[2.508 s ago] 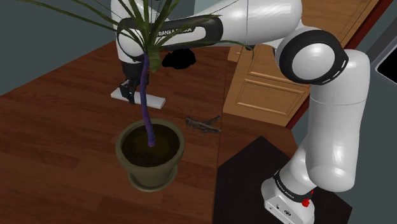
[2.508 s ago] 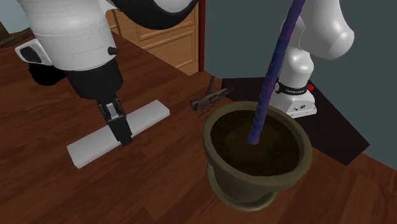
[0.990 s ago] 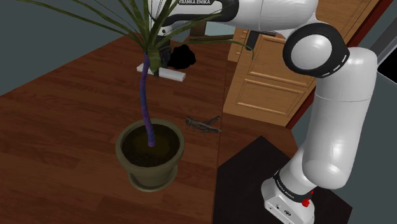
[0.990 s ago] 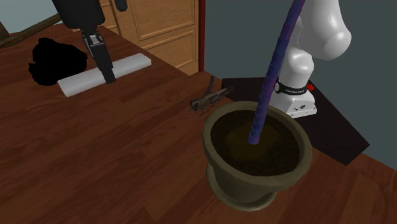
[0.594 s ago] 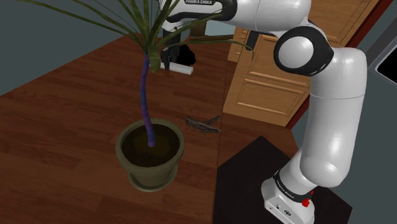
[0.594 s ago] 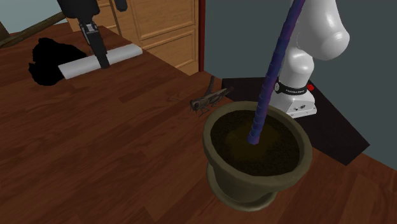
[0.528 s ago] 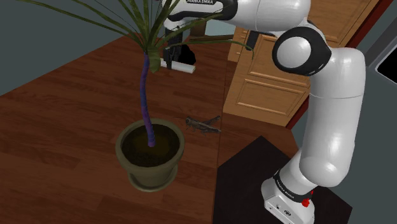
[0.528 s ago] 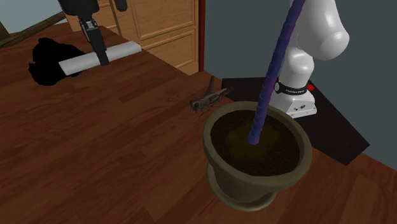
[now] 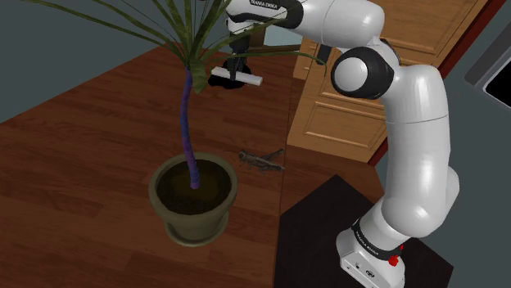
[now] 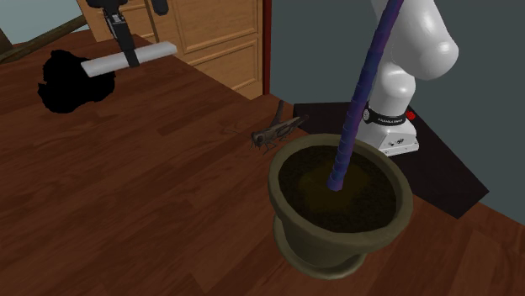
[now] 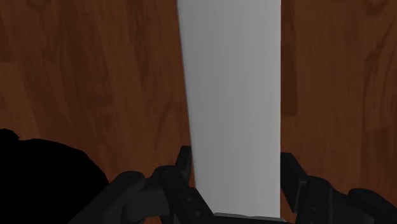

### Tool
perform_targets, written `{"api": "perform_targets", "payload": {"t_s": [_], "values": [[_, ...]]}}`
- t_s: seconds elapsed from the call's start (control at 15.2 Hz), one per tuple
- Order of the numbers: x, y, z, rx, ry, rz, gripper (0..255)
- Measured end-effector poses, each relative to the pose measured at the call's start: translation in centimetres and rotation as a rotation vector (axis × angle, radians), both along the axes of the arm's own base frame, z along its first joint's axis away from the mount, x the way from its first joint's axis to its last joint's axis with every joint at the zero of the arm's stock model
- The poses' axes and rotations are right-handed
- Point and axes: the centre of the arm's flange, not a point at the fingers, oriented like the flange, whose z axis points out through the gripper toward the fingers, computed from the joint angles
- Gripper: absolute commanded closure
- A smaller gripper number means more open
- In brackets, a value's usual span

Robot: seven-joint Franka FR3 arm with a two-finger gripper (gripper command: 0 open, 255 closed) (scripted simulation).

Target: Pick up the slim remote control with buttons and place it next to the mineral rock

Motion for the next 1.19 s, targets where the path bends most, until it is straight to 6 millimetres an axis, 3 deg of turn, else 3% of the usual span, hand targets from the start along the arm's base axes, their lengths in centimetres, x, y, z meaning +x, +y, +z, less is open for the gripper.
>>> {"api": "perform_targets", "payload": {"t_s": [0.13,0.33,1.19], "values": [[0.8,-2.0,0.2,0.000,0.000,0.000,255],[1.0,-3.0,-1.1,0.000,0.001,0.000,255],[1.1,-3.0,-7.7,0.000,0.000,0.001,255]]}}
